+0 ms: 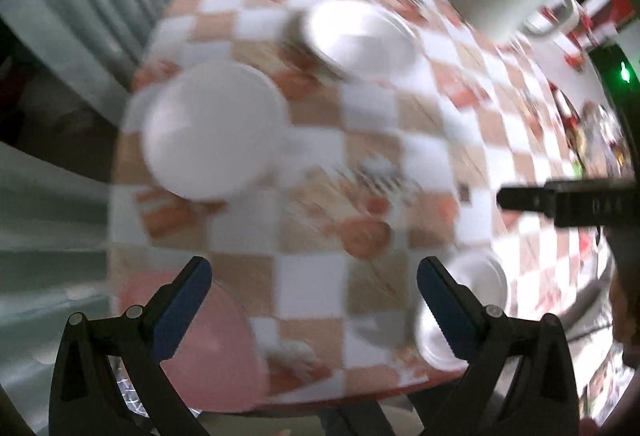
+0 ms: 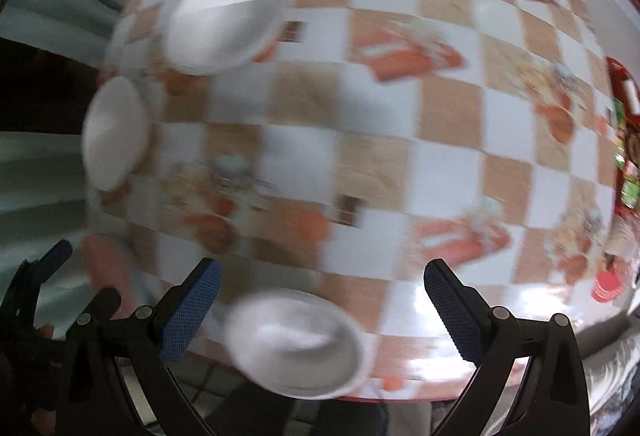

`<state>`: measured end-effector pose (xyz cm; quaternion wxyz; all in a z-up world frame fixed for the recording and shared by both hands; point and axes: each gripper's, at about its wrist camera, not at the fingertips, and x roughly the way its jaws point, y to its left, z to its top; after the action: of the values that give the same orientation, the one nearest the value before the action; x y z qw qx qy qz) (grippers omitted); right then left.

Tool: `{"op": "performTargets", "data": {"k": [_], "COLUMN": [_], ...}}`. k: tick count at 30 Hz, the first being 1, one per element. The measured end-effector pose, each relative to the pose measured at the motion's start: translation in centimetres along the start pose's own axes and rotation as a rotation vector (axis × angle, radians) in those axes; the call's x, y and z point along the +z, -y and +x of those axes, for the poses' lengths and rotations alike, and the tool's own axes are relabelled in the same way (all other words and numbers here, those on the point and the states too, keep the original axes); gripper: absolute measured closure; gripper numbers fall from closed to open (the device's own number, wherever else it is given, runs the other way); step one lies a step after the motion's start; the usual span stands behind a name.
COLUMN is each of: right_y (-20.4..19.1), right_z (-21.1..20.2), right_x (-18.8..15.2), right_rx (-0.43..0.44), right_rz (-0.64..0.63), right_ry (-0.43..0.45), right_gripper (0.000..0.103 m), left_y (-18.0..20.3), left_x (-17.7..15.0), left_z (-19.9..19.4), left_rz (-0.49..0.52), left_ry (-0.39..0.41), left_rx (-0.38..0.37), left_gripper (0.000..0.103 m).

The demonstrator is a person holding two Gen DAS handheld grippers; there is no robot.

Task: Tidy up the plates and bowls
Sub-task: 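Lower the white plate onto the plate stack and open both tools, then close both tools on the rim of the next white plate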

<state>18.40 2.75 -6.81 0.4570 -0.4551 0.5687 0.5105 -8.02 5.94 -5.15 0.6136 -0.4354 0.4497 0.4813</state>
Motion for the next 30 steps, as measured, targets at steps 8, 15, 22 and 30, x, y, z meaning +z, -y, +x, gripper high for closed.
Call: {"op": "performTargets", "data": {"k": [8, 15, 22, 30], "right_y": [-8.9, -13.6, -15.3, -16.4], "right_z": [1.1, 4.8, 8.1, 10.1], "right_x": [7.9, 11.0, 12.5, 13.7], "right_rx": [0.066, 0.046, 0.029, 0.036], "right_rz": [0.002, -0.018, -0.010, -0.023], "right_ry": [-0.004, -0.010, -0.038, -0.050], "right_gripper": [0.001, 0.001, 0.001, 0.017], "left_y": [-8.5, -11.3, -14.0, -15.2], "left_x": [4.4, 6.8, 7.8, 8.7], "left_z": [1.9, 4.8, 8.4, 10.9], "left_rz": [-0.177, -0.192, -0.237, -0.230], "left_ry": [0.058, 0.037, -0.043, -0.098], "left_rx": [0.176, 0.263, 0.250, 0.230], "left_gripper": [0.000, 0.000, 0.001, 0.024]}}
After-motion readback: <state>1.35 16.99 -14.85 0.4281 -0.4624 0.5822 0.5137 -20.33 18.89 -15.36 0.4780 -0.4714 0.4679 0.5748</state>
